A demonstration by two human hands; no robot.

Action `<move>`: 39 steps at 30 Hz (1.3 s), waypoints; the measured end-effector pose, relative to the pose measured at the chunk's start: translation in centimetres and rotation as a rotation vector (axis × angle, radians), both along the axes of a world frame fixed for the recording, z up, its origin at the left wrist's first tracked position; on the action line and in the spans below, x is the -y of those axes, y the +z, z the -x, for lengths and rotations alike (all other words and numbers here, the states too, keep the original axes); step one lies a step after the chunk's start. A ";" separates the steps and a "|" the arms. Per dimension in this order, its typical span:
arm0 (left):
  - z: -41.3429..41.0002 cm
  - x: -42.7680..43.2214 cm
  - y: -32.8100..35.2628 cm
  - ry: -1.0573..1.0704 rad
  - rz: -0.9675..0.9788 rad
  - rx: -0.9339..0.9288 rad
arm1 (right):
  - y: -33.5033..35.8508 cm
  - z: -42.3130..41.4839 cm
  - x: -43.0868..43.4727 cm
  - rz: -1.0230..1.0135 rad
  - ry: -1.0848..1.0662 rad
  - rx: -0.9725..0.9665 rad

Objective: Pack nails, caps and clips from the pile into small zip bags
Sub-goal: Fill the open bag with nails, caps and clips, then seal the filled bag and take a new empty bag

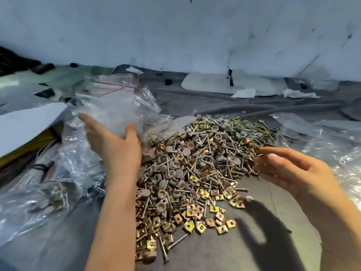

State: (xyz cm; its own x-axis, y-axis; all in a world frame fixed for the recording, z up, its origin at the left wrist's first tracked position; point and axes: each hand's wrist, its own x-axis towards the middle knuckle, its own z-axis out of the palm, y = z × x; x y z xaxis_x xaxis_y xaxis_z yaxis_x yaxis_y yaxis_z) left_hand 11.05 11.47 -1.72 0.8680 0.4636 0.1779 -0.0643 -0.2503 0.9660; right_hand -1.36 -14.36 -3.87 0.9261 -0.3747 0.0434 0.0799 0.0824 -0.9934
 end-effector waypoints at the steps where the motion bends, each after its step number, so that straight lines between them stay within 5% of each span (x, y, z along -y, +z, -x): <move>1: 0.3 0.4 0.0 0.063 -0.066 0.100 | -0.2 -0.2 0.2 0.036 -0.102 -0.002; 4: 1.8 3.2 -0.4 -0.110 -0.141 0.337 | -0.8 -0.7 0.9 0.279 -0.401 -0.079; 10: 4.2 8.3 -2.1 -0.900 -0.455 0.313 | -1.0 0.4 3.6 0.755 -0.627 -0.459; 16: 3.6 8.1 -2.5 -0.848 -0.425 0.313 | -1.0 3.0 5.5 0.643 -0.430 -0.888; 22: 3.8 8.2 -2.5 -0.820 -0.368 0.306 | -1.0 3.4 5.5 0.581 -0.519 -0.733; 28: 3.5 8.1 -2.8 -0.760 -0.307 0.314 | -0.2 3.6 5.3 0.494 -1.138 -0.085; 35: 3.6 8.1 -2.5 -0.741 -0.290 0.311 | -0.1 3.0 5.5 0.290 -1.140 0.055; 39: 4.1 7.9 -1.3 -0.724 -0.227 0.344 | 0.9 2.7 4.2 -0.134 -0.769 0.241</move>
